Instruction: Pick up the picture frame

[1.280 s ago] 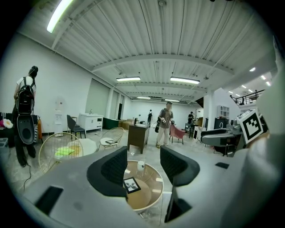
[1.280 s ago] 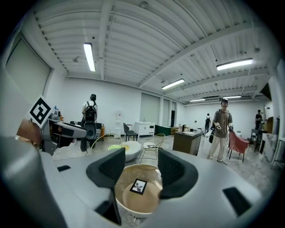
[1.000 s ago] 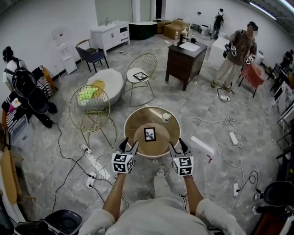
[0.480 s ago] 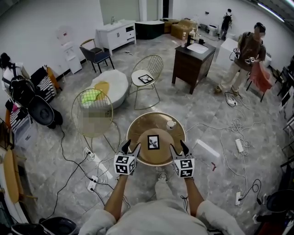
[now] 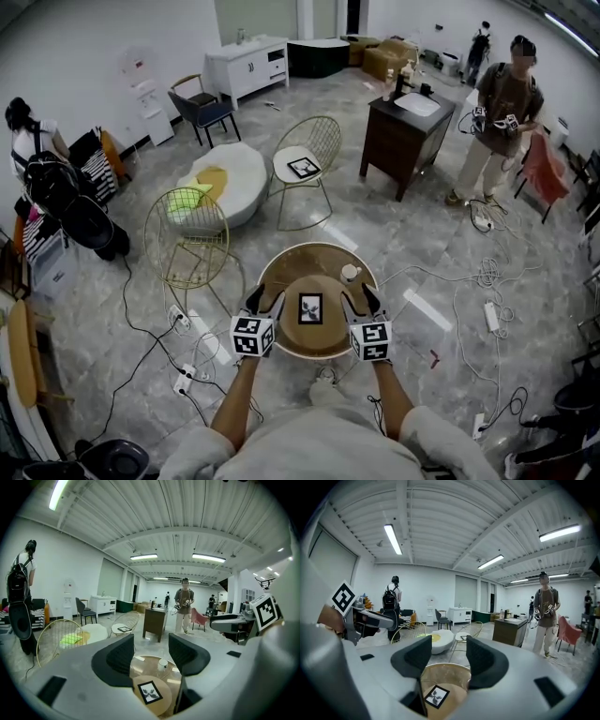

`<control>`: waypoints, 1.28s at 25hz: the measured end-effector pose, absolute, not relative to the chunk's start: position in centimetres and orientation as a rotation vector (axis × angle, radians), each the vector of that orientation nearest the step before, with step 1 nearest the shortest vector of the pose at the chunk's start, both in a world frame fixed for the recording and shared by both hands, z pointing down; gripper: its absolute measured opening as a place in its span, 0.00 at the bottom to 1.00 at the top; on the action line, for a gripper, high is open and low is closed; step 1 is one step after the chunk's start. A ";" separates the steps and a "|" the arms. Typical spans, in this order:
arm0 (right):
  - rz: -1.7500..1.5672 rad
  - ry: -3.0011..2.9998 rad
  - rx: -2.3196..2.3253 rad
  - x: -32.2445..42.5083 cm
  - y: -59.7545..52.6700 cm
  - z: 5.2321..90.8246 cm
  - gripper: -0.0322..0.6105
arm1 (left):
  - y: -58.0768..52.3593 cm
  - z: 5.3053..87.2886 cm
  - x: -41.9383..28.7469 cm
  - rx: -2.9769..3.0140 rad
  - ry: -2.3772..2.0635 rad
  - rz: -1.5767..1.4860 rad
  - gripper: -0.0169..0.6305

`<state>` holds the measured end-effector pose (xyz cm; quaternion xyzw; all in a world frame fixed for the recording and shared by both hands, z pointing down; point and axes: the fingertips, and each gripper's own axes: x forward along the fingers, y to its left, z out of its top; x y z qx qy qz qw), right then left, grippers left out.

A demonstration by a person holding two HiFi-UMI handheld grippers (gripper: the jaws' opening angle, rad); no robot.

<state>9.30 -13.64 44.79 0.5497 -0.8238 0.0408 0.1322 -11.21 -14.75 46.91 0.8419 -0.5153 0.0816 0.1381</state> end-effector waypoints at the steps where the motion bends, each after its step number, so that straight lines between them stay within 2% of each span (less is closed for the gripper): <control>1: 0.119 -2.393 1.590 9.5 -14.4 44.7 0.41 | -15.4 46.9 -11.0 2.430 -1.494 0.236 0.35; 16: 0.131 -2.441 1.541 12.5 -23.1 44.9 0.41 | -23.9 46.4 -6.6 2.419 -1.529 0.242 0.35; 32: 0.150 -2.434 1.545 11.1 -26.7 45.7 0.41 | -27.6 47.7 -7.7 2.409 -1.502 0.255 0.35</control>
